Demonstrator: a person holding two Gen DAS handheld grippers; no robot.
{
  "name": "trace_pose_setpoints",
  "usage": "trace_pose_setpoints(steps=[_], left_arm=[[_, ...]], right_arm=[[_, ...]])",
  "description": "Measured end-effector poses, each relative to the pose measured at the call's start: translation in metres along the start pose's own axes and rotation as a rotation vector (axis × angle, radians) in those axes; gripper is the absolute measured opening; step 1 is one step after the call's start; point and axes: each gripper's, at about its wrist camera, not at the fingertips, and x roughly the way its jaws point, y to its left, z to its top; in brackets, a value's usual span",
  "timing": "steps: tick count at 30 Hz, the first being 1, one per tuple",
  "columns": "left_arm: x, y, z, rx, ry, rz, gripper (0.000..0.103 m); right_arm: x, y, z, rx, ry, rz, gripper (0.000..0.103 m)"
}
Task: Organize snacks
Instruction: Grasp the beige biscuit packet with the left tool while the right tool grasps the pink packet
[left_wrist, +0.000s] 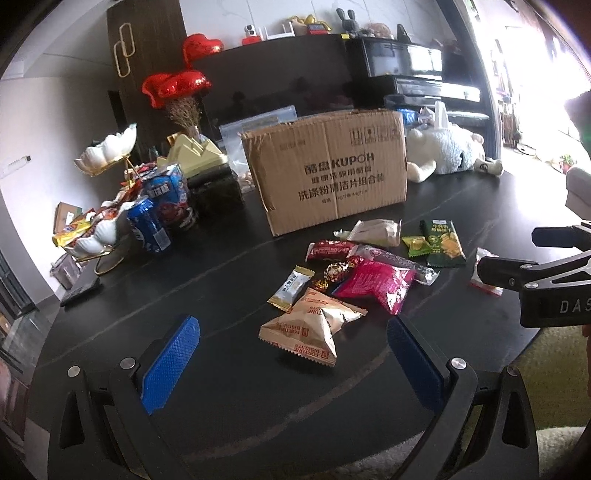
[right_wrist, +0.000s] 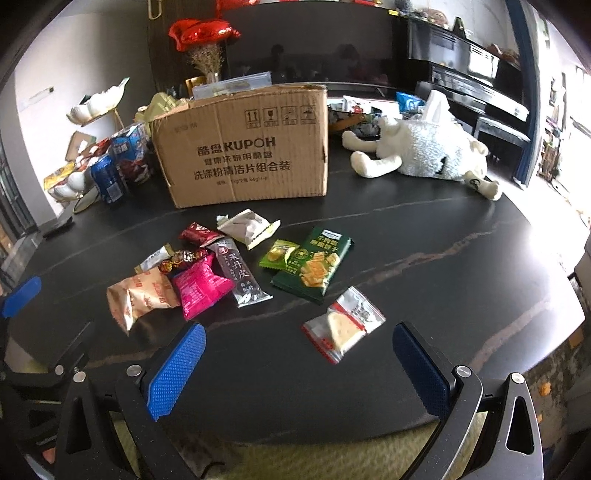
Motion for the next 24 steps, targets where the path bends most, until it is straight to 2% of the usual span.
trace_pose_setpoints(steps=[4, 10, 13, 18, 20, 24], left_arm=[[0.017, 0.005, 0.002, -0.005, 0.027, -0.021, 0.103], [0.030, 0.011, 0.005, 0.010, 0.030, -0.083, 0.103], [0.035, 0.012, 0.006, 0.037, 0.039, -0.147, 0.099], [0.039, 0.007, 0.005, 0.129, 0.018, -0.154, 0.093], [0.044, 0.007, 0.005, 0.142, 0.029, -0.160, 0.085], [0.053, 0.010, 0.007, 0.137, 0.049, -0.187, 0.081]], right_arm=[[0.015, 0.008, 0.008, -0.024, 0.014, 0.043, 0.102], [0.032, 0.027, 0.020, -0.095, 0.004, 0.121, 0.093], [0.036, 0.042, 0.022, -0.174, -0.019, 0.154, 0.088], [0.046, 0.058, 0.023, -0.274, -0.017, 0.194, 0.080], [0.053, 0.062, 0.024, -0.292, -0.002, 0.213, 0.075], [0.064, 0.067, 0.026, -0.304, 0.038, 0.250, 0.068]])
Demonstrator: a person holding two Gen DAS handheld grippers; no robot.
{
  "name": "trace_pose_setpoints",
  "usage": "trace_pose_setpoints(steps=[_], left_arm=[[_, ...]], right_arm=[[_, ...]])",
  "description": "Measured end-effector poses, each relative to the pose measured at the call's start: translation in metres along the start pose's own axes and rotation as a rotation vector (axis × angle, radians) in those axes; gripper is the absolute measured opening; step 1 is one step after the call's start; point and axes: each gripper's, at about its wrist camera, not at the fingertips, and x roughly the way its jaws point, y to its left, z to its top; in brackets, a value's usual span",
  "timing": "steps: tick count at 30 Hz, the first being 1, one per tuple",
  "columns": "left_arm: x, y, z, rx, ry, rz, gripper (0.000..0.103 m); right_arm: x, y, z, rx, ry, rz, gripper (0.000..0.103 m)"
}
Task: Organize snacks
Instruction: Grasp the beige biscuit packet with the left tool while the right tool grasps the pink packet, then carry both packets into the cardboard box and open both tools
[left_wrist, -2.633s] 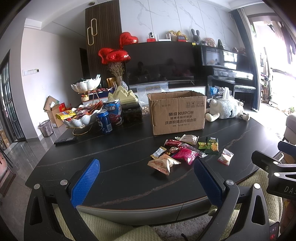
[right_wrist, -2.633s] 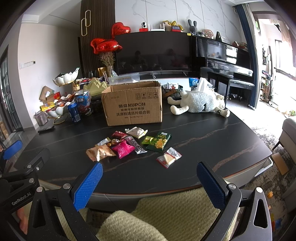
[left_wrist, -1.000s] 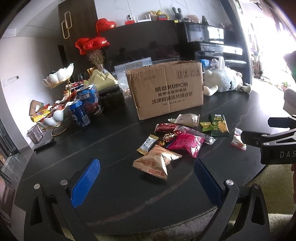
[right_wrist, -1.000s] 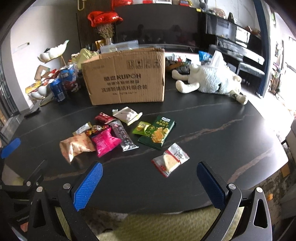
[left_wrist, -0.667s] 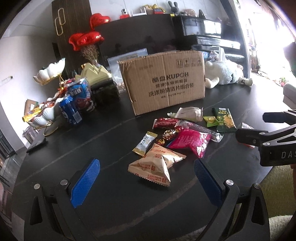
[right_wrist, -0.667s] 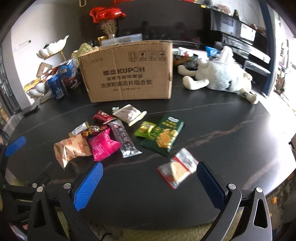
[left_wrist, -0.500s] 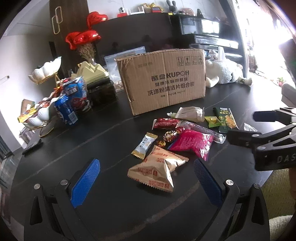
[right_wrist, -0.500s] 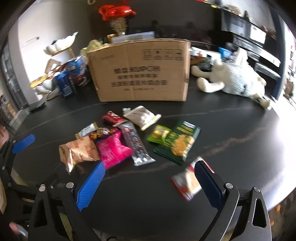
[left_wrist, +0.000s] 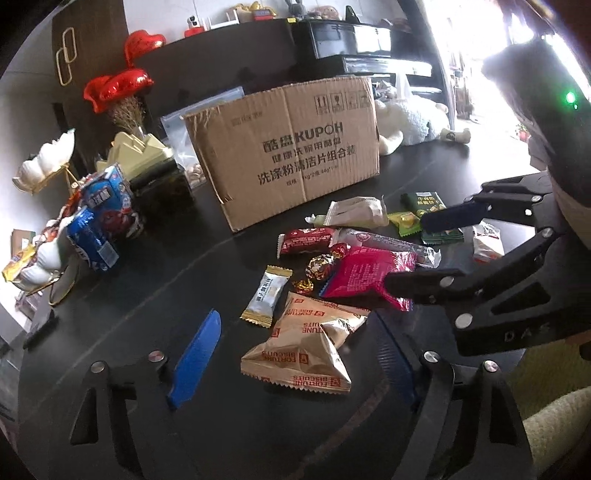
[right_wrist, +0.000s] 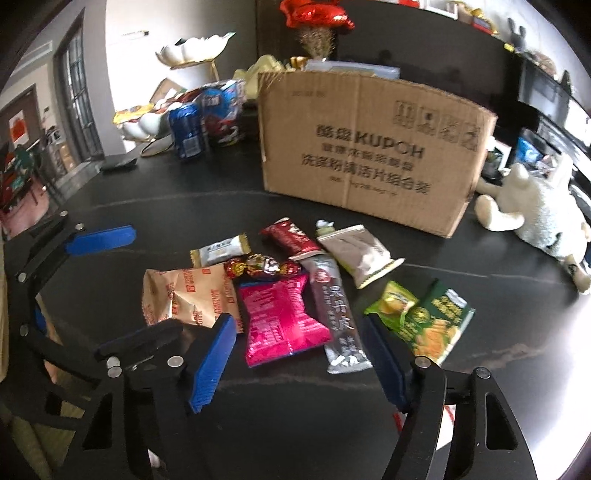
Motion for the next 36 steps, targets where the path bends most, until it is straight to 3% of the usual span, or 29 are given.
trace_pose_setpoints(steps=[6, 11, 18, 28, 36], left_arm=[[0.010, 0.002, 0.000, -0.003, 0.026, -0.057, 0.075], [0.023, 0.006, -0.003, -0.033, 0.073, -0.101, 0.060], [0.032, 0.011, -0.010, -0.085, 0.121, -0.152, 0.054], [0.028, 0.019, -0.012, -0.173, 0.147, -0.149, 0.046], [0.001, 0.019, -0.001, -0.195, 0.096, -0.091, 0.045]], right_arm=[[0.014, 0.001, 0.004, -0.012, 0.051, 0.044, 0.061], [0.023, 0.004, 0.008, -0.036, 0.074, 0.051, 0.058], [0.033, 0.010, 0.012, -0.040, 0.096, 0.053, 0.057], [0.037, 0.012, 0.009, 0.009, 0.134, 0.072, 0.042], [0.010, 0.010, 0.010, 0.046, 0.079, 0.061, 0.042]])
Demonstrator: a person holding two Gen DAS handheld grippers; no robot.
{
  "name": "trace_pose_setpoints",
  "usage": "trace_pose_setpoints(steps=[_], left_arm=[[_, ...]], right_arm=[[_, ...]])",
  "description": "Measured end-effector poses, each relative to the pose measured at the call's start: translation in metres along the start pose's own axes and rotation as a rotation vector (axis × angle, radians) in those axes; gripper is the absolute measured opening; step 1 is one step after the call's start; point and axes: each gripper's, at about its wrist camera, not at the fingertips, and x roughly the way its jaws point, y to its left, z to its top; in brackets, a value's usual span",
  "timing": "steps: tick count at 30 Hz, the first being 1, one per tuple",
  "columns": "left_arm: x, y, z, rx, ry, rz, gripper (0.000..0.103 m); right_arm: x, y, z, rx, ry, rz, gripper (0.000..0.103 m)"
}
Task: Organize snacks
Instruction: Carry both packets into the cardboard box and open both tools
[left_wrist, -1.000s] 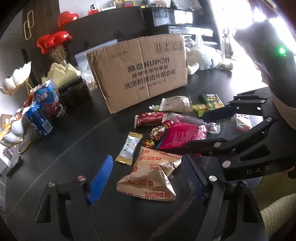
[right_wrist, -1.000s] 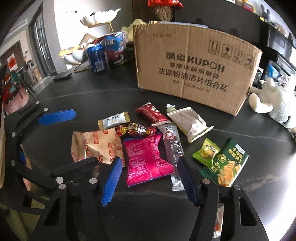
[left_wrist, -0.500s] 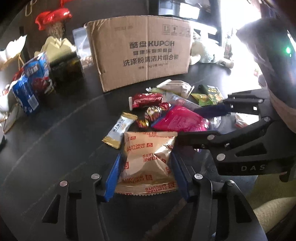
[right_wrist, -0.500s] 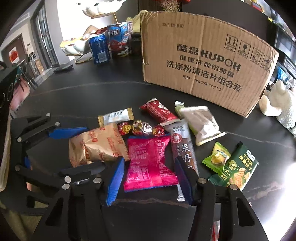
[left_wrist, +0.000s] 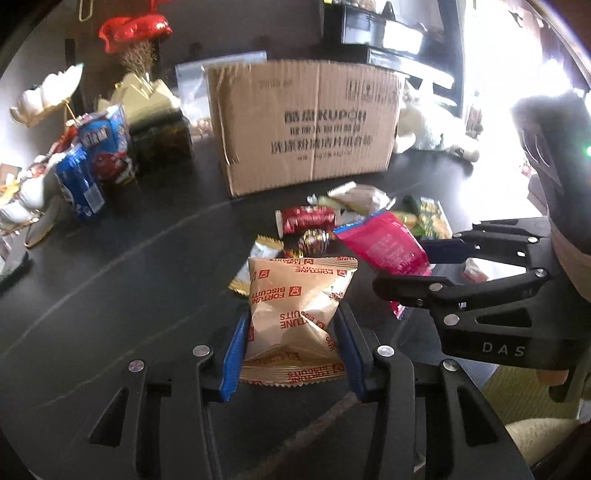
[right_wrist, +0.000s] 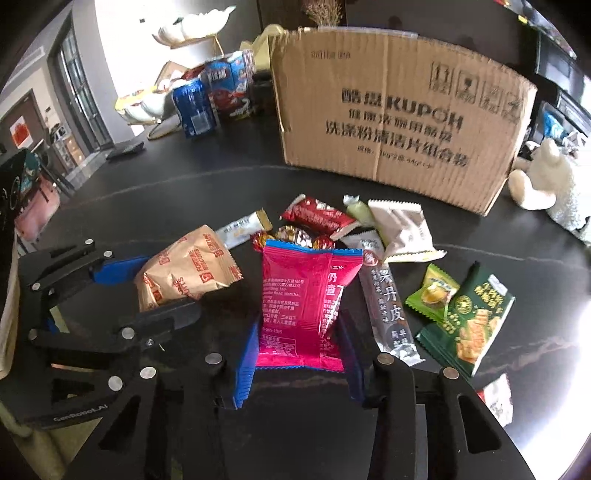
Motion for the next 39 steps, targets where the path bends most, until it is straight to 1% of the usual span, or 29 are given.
trace_pose_setpoints(steps=[4, 10, 15, 21, 24, 27, 29, 35, 39], left_arm=[[-0.016, -0.002, 0.008, -0.004, -0.036, 0.014, 0.045], [-0.047, -0.009, 0.024, 0.022, -0.107, 0.038, 0.045], [-0.067, -0.011, 0.045, 0.019, -0.147, 0.035, 0.045], [-0.083, -0.015, 0.072, 0.044, -0.204, 0.055, 0.045], [-0.086, -0.014, 0.089, 0.049, -0.217, 0.059, 0.045], [-0.087, -0.010, 0.108, 0.037, -0.220, 0.055, 0.045], [-0.088, -0.009, 0.120, 0.047, -0.231, 0.068, 0.045], [-0.085, -0.004, 0.160, 0.057, -0.244, 0.093, 0.045], [-0.075, 0.003, 0.181, 0.038, -0.232, 0.095, 0.045]], right_arm=[[-0.021, 0.000, 0.002, 0.007, -0.042, -0.008, 0.042], [-0.055, 0.001, 0.010, 0.012, -0.113, -0.031, 0.042], [-0.081, 0.000, 0.021, 0.017, -0.174, -0.049, 0.042], [-0.108, -0.007, 0.040, 0.030, -0.254, -0.079, 0.042], [-0.119, -0.012, 0.053, 0.044, -0.289, -0.090, 0.042], [-0.128, -0.017, 0.067, 0.051, -0.330, -0.119, 0.042], [-0.132, -0.021, 0.077, 0.059, -0.351, -0.127, 0.042], [-0.135, -0.036, 0.105, 0.091, -0.371, -0.135, 0.042], [-0.131, -0.046, 0.128, 0.100, -0.373, -0.155, 0.042]])
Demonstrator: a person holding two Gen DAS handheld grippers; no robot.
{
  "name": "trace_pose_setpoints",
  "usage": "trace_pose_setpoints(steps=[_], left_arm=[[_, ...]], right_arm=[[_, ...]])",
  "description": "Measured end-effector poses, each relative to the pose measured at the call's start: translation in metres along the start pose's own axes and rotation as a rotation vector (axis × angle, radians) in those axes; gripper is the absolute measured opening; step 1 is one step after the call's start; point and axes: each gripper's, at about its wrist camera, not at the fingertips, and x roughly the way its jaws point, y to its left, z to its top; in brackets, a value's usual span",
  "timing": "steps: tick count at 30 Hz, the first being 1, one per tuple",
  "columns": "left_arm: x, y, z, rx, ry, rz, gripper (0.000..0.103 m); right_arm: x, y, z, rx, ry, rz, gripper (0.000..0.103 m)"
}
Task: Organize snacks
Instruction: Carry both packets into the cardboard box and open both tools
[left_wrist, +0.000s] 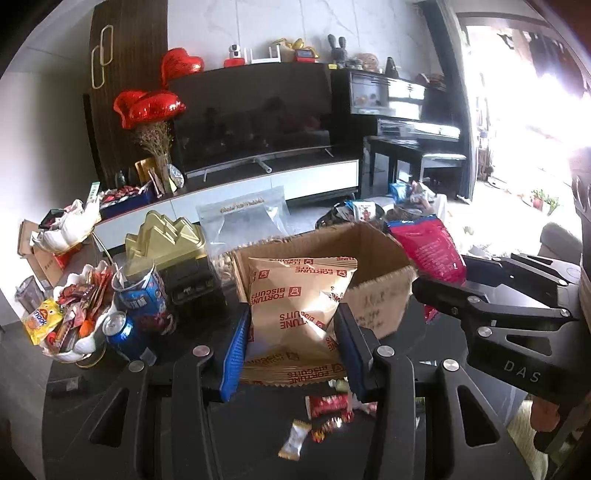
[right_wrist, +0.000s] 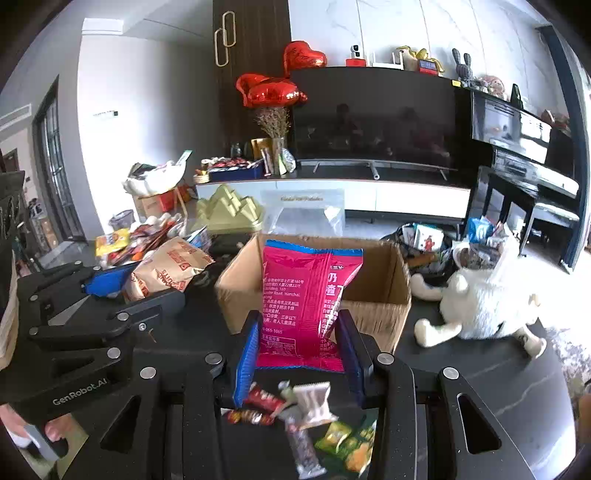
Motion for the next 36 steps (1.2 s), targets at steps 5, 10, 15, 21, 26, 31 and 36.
trace_pose_setpoints(steps=[5, 10, 15, 21, 26, 31, 36], left_arm=[[0.027, 0.011, 0.020, -0.033, 0.048, -0.013, 0.045], [0.049, 0.016, 0.036, -0.048, 0.059, 0.004, 0.045], [0.068, 0.016, 0.046, -0.045, 0.078, 0.011, 0.045], [0.096, 0.021, 0.057, -0.071, 0.115, -0.015, 0.045], [0.118, 0.023, 0.060, -0.080, 0.150, -0.017, 0.046], [0.135, 0.024, 0.060, -0.093, 0.178, -0.009, 0.061], [0.130, 0.026, 0.061, -0.093, 0.153, 0.049, 0.077]], right_arm=[[0.019, -0.006, 0.019, 0.011, 0.012, -0.026, 0.042], [0.043, -0.014, 0.034, 0.036, 0.050, -0.029, 0.042], [0.063, -0.020, 0.040, 0.047, 0.082, -0.024, 0.042], [0.084, -0.027, 0.046, 0.040, 0.108, -0.024, 0.042], [0.100, -0.036, 0.048, 0.058, 0.128, -0.021, 0.042], [0.113, -0.044, 0.047, 0.069, 0.142, -0.029, 0.042], [0.113, -0.048, 0.044, 0.077, 0.120, -0.084, 0.065]])
